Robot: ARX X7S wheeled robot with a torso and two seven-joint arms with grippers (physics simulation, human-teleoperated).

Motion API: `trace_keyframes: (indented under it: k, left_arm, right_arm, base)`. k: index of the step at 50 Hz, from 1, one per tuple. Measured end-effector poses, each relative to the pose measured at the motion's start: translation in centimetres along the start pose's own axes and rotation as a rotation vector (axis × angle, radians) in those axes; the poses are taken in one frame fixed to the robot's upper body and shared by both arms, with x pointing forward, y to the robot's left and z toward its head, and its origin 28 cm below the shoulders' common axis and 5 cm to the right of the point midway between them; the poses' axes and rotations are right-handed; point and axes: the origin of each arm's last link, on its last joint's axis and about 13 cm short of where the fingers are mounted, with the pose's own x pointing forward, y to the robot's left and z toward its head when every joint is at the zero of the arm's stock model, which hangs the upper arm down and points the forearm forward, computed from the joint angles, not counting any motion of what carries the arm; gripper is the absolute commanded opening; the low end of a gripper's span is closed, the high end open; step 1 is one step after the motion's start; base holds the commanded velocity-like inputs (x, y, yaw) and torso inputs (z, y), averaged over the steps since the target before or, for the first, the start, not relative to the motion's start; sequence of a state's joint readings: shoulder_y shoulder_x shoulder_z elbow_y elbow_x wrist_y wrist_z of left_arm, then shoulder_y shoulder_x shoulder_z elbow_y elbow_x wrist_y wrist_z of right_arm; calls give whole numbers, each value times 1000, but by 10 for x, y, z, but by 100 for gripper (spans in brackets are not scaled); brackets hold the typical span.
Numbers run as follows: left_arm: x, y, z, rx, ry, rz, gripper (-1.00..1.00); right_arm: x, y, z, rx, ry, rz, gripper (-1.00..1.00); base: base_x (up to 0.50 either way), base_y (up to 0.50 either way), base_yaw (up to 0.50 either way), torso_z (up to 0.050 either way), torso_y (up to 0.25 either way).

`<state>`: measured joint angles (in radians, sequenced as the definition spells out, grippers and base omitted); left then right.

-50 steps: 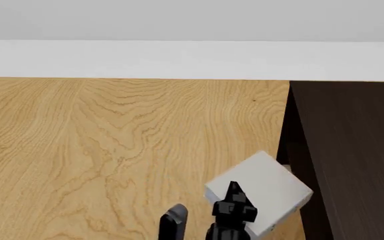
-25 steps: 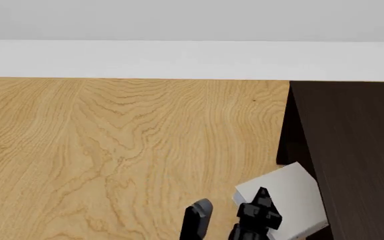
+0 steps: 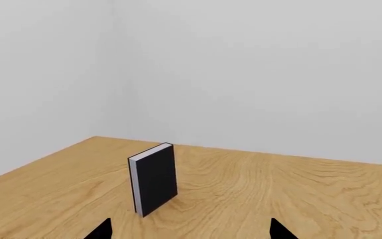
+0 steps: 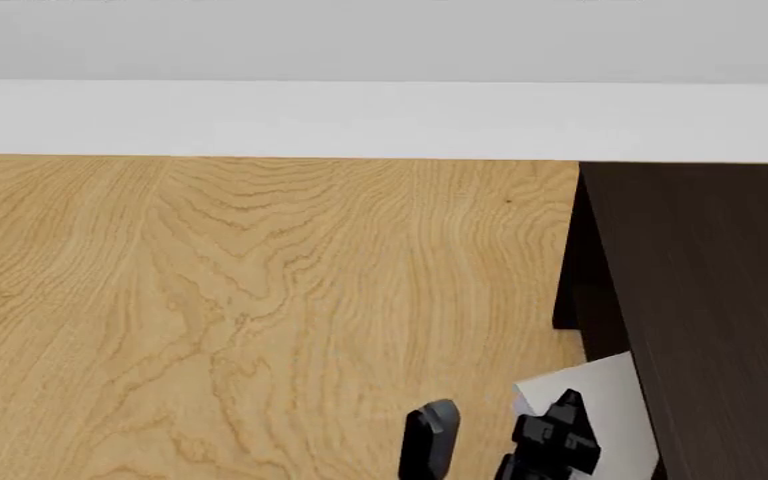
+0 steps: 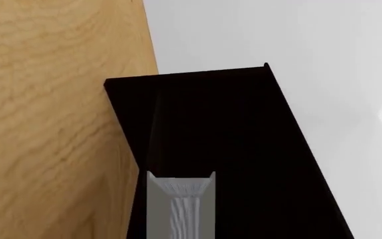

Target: Pick up the book on the right and place it on the cabinet shelf.

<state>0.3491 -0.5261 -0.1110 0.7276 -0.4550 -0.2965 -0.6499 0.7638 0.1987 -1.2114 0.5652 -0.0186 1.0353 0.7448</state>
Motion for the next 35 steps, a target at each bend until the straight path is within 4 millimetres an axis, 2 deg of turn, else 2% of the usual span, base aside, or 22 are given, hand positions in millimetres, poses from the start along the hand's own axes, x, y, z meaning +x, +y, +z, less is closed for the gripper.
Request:
trace_keyframes:
  k: [15,35]
  left_arm:
    - [0,0,0,-2,3,-1,100]
    - [0,1,-5,-2,4,-2,100]
  right_arm:
    - [10,7,-7,-21,94,-15,-100]
    - [14,22,2,-33,148,-99,-100]
  base:
    - [0,0,0,0,1]
    - [8,-1,-4,0,0]
